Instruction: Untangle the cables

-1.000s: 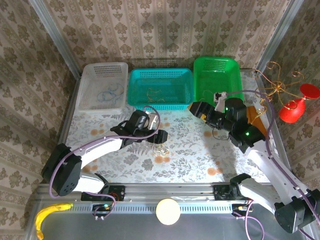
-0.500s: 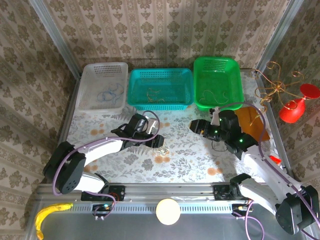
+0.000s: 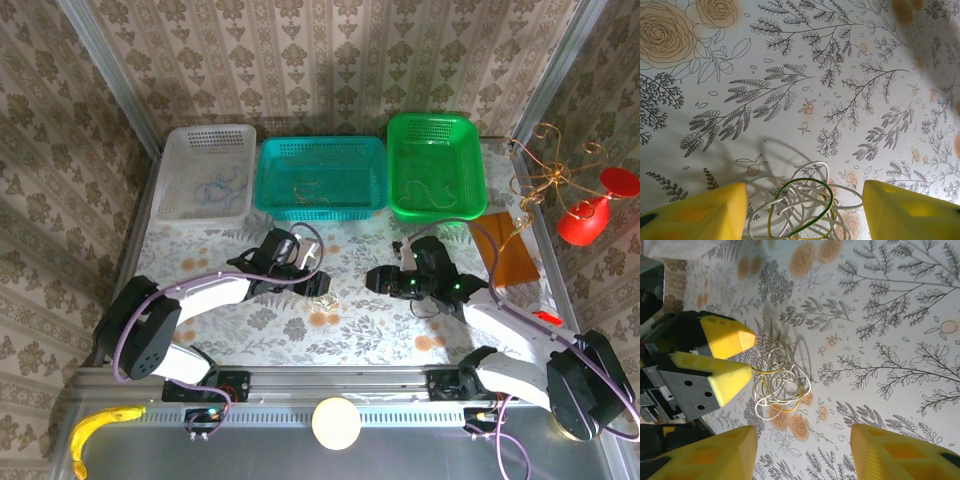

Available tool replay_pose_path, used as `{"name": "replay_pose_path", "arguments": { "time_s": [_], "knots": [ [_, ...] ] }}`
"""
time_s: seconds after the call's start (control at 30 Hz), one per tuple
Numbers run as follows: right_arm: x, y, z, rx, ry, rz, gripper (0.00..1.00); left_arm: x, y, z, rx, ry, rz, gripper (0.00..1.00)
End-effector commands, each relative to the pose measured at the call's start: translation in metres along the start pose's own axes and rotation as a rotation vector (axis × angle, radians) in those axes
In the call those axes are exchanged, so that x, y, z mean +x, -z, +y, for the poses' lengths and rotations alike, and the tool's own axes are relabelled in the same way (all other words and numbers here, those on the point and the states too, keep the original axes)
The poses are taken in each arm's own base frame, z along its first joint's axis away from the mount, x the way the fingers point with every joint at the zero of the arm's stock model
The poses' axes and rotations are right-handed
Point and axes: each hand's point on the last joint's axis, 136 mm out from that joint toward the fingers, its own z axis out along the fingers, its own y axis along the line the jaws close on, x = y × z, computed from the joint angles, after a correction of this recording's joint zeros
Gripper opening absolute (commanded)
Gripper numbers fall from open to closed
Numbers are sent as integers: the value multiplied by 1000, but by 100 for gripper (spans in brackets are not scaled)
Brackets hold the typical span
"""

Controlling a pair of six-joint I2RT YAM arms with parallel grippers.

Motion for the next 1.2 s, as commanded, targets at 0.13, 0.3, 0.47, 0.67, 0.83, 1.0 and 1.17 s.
{"name": "replay_pose_path", "arguments": {
  "time_s": [0.13, 0.3, 0.47, 0.67, 0.83, 1.0, 1.17],
  "knots": [
    [4, -14, 9, -38, 61, 13, 51, 11, -3, -2, 20, -4, 16, 63],
    [8, -20, 11, -39, 73, 25, 50, 16, -8, -1, 17, -5, 27, 59],
    [14, -27, 11, -36, 86, 46, 46, 15, -12, -1, 20, -5, 28, 48],
    [19, -36, 13, -34, 105, 71, 47, 15, -17, -3, 32, -5, 35, 38],
    [21, -45, 18, -36, 125, 86, 53, 6, -15, -11, 49, -5, 11, 11],
    [16, -57, 27, -37, 144, 83, 61, -14, -8, -30, 88, -18, -35, 0],
    [9, -76, 27, -20, 139, 82, 63, -25, -4, -47, 124, -27, -57, 0]
  ]
}}
